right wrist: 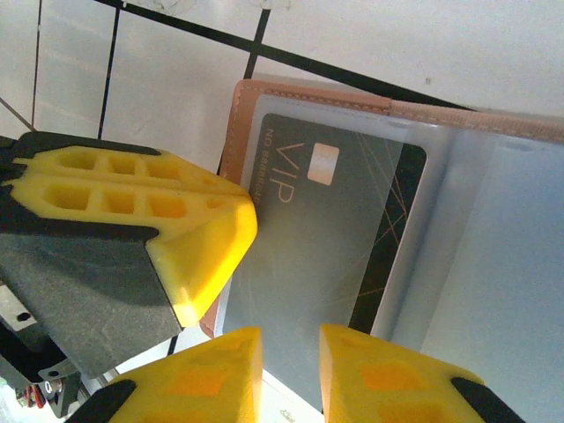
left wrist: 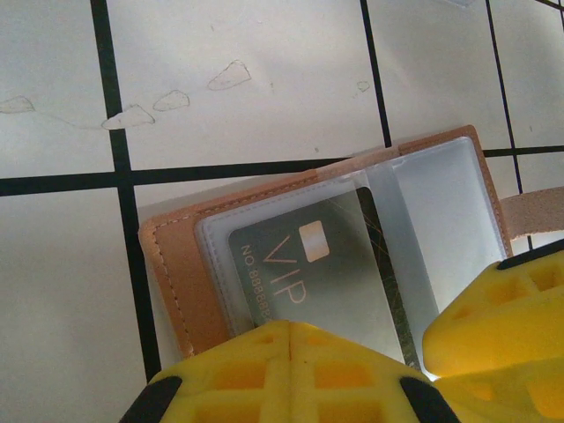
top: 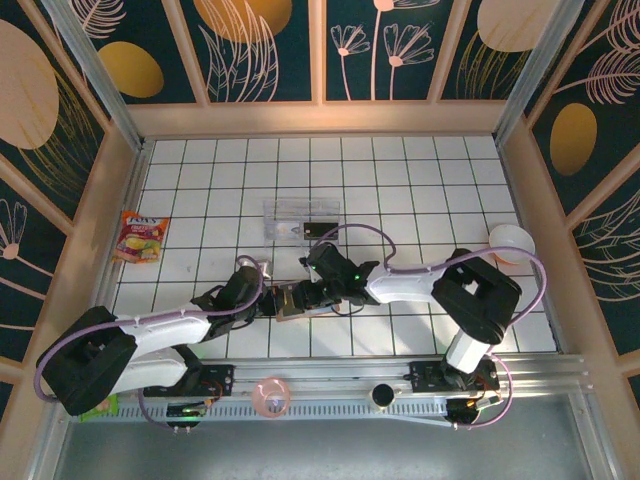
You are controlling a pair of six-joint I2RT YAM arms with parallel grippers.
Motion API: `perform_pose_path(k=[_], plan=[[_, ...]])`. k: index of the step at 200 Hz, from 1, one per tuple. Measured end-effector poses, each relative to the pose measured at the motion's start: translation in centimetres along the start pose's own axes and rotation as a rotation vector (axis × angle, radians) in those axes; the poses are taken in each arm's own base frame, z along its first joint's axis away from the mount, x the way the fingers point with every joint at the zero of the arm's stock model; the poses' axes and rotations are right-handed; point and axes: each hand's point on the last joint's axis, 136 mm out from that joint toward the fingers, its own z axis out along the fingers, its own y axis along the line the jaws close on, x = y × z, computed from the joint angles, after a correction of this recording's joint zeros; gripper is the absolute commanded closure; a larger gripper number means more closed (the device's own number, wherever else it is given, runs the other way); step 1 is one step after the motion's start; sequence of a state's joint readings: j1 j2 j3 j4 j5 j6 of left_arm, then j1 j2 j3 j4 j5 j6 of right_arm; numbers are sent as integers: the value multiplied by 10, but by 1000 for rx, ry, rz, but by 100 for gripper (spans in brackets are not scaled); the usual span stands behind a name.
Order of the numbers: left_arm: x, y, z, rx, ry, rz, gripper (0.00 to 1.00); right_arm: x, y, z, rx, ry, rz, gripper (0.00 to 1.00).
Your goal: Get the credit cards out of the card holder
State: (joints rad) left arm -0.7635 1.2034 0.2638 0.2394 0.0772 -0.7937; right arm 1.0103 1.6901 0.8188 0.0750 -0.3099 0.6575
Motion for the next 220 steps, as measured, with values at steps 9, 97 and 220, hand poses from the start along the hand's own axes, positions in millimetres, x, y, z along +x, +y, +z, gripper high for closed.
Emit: perform_pose_path(k=[9,97,220], plan=[[0,0,0,1,-1,0,100,0,-1,1,-1,2,2,78],[0,0,0,8,-8,1,100,2,-11,10,33,11,19,78],[-1,-1,3,14,-10,6,100,-8,-20,1,102,-72,56,68]])
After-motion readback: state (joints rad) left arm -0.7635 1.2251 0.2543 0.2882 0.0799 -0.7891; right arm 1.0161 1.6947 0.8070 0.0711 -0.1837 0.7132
